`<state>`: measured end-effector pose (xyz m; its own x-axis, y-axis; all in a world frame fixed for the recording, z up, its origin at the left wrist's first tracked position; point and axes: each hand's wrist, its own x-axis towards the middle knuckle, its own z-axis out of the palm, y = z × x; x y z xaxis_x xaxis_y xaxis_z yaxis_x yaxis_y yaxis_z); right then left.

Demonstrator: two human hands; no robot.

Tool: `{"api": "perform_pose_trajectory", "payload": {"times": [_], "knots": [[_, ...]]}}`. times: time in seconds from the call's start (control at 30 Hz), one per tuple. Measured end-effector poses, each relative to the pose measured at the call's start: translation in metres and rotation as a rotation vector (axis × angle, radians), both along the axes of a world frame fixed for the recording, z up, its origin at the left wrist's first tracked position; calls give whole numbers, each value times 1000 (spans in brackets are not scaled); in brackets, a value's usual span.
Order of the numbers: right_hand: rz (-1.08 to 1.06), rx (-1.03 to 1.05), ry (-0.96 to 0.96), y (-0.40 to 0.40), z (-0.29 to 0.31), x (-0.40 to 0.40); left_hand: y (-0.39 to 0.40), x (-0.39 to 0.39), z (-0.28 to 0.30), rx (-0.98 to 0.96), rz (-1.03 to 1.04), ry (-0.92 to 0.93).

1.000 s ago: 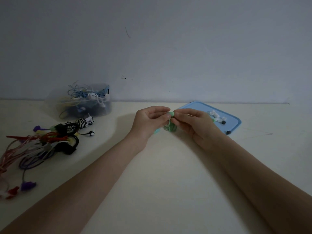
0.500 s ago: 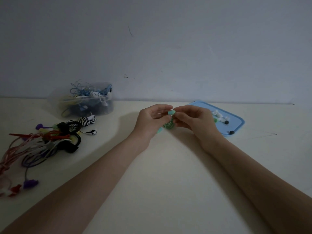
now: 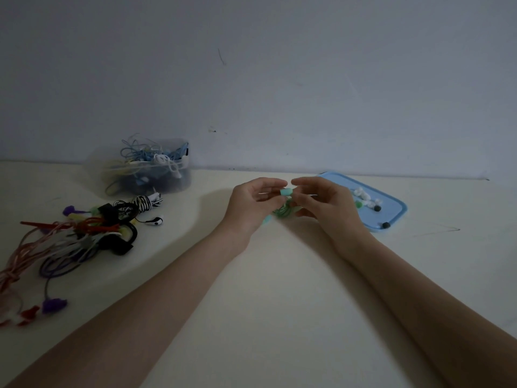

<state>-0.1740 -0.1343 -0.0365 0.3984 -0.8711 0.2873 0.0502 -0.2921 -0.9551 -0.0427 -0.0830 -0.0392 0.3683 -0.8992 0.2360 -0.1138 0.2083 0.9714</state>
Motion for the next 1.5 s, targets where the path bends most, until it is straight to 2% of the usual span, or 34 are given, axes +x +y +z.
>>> {"api": "perform_pose_trajectory", "payload": {"times": [0.3, 0.43, 0.53, 0.63, 0.7, 0.8, 0.87, 0.97, 1.1, 1.17, 1.23, 1.3, 1.4, 1.5], "knots": [[-39, -81, 30, -1, 1, -1, -1, 0, -1, -1, -90, 2], [-108, -20, 4, -4, 3, -4, 1, 12, 13, -23, -68, -22], [-153, -38, 14, -9, 3, -4, 11, 33, 28, 52, -39, -173], [-221, -171, 160, -8, 1, 3, 26, 38, 22, 195, -107, -518], [-258, -328, 276, -3, -1, 7, 30, 30, 14, 199, -102, -752], [-191, -567, 446, 4, -1, 14, 26, 20, 10, 168, -58, -901], [-148, -583, 467, 5, 2, 16, 24, 20, 9, 183, -34, -927], [-172, -536, 519, -8, 6, 9, 24, 25, 8, 182, -34, -842], [-30, -631, 983, -18, 2, 1, 25, 29, 11, 180, -65, -835], [-24, -741, 1076, -12, 3, 5, 25, 31, 14, 202, -84, -876], [-85, -823, 1056, -8, 13, 12, 24, 38, 25, 218, -103, -961], [-138, -834, 939, -12, 31, 24, 27, 49, 45, 188, -84, -982], [-144, -848, 715, -14, 71, 56, 39, 74, 82, 86, 47, -975], [-121, -902, 614, -8, 105, 109, 49, 114, 109, 63, 187, -964]]}}
